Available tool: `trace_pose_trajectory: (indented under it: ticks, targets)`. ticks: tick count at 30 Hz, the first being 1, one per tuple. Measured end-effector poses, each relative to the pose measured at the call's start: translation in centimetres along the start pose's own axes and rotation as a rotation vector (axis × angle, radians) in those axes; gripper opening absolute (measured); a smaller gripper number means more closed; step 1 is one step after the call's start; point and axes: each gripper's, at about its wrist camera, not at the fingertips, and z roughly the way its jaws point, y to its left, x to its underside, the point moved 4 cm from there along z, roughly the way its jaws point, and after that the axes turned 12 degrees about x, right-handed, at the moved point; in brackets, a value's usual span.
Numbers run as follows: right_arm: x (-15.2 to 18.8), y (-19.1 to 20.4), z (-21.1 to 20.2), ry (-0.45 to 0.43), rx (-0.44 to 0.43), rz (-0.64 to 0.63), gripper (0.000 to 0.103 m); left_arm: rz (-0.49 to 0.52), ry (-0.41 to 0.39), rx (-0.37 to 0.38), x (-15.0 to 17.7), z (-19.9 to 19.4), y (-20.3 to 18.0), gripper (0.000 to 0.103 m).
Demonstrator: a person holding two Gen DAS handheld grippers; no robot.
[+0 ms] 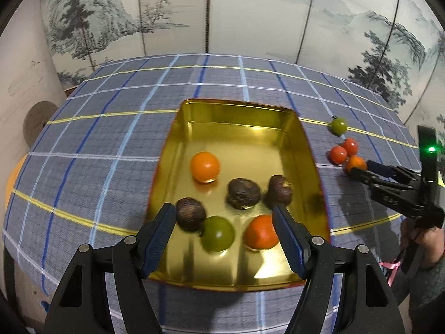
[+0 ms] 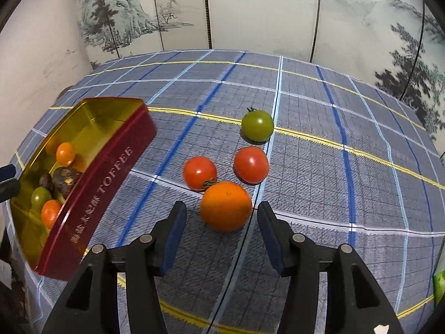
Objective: Organize fruits
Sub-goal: 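Move the right gripper to the tangerine on the cloth and grasp it, then lift the tangerine with the right gripper while the left gripper grasps a red tomato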
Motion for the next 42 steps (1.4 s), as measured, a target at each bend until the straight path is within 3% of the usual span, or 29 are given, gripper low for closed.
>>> trace_pose_trajectory:
  ticks: [8,12,18,33,42]
  targets:
    - [0.1,0.0,1.4,0.004,0.003,-0.006,0.050,0.034,0.014,0.031,-1.4,1.6,-3.1,0.072]
    - [0.4,0.3,1.9,0.009,0.021,-0.034,0.039,0.036,0.027,0.058,-1.7,2.5,-4.6,0.072]
    - [0.7,0.0,1.6,-0.010,0.024,-0.044,0.037,0.052,0.046,0.076,-2.2,3.8,-6.9,0.072]
    - [2.4,-10.2,0.8,-0.003,0.150,0.086,0.037,0.102,0.077,0.114,-4.3,7.7,-12.8,0.072]
    - [3.3,-13.6,1.1,0.004,0.194,0.121,0.037,0.089,0.101,0.102,-5.7,10.5,-14.0,0.072]
